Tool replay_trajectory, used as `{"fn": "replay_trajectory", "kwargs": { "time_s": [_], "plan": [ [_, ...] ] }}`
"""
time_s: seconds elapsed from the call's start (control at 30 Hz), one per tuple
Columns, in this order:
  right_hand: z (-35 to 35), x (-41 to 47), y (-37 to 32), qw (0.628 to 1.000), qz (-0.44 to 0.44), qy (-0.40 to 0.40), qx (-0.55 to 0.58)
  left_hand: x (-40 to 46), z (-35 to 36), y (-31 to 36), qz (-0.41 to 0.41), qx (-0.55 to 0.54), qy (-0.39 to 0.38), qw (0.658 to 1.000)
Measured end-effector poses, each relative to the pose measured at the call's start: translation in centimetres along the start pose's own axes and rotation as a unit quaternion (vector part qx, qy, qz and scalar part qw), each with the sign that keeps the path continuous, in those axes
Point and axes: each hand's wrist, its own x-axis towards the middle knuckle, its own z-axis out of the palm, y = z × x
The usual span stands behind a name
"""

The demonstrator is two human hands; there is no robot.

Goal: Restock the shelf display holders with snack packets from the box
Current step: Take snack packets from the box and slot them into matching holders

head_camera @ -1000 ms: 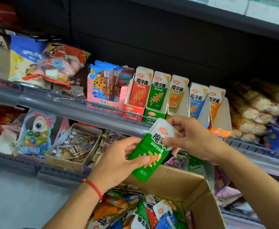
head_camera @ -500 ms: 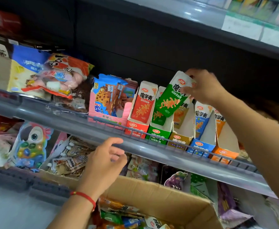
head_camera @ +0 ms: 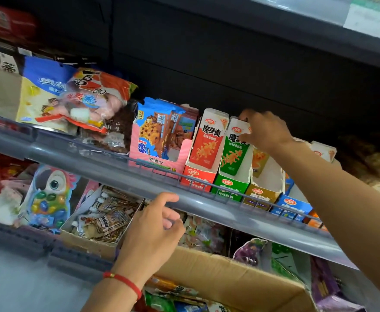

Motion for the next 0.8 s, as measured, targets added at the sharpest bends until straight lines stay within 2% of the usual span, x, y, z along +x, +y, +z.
{"fn": "replay_trajectory", "kwargs": {
  "time_s": [0.27,0.37,0.47,0.53,0.6,0.67,0.7,0.73,0.8],
  "plan": [
    [1.4,-1.3,-0.1,0.994,-0.026,0.097,-0.053,0.0,0.2,-0.3,0.011,0.03,-0.018,0.999],
    [0.8,-4.1,-0.7,0.987,-0.064,0.144,0.014,0.0,0.1,-0.4,0.021,0.073,-0.048,0.996],
    [0.5,-10.2,-2.5,0.966,-0.166,0.146,0.136,-0.4,0.3,-1.0,0.033,0.155,-0.106,0.982],
    [0.8,-15.4,-3.8,0.945,-0.235,0.081,0.213,-1.1,0.5,-1.3,0.04,0.195,-0.149,0.969],
    [1.7,-20.3,-5.1,0.926,-0.275,-0.086,0.244,-1.7,0.6,-1.6,0.046,0.199,-0.158,0.966],
    [4.2,-24.3,-6.3,0.899,-0.285,-0.266,0.198,-2.3,0.5,-1.7,0.051,0.171,-0.135,0.975],
    [5.8,-25.9,-7.0,0.884,-0.282,-0.323,0.184,-2.6,0.3,-1.7,0.05,0.154,-0.12,0.98],
    [7.5,-27.1,-7.7,0.875,-0.281,-0.352,0.178,-2.8,0.1,-1.7,0.049,0.141,-0.108,0.983],
    [10.4,-28.5,-9.3,0.874,-0.285,-0.357,0.162,-3.1,-0.3,-1.9,0.048,0.127,-0.085,0.987]
  ]
}}
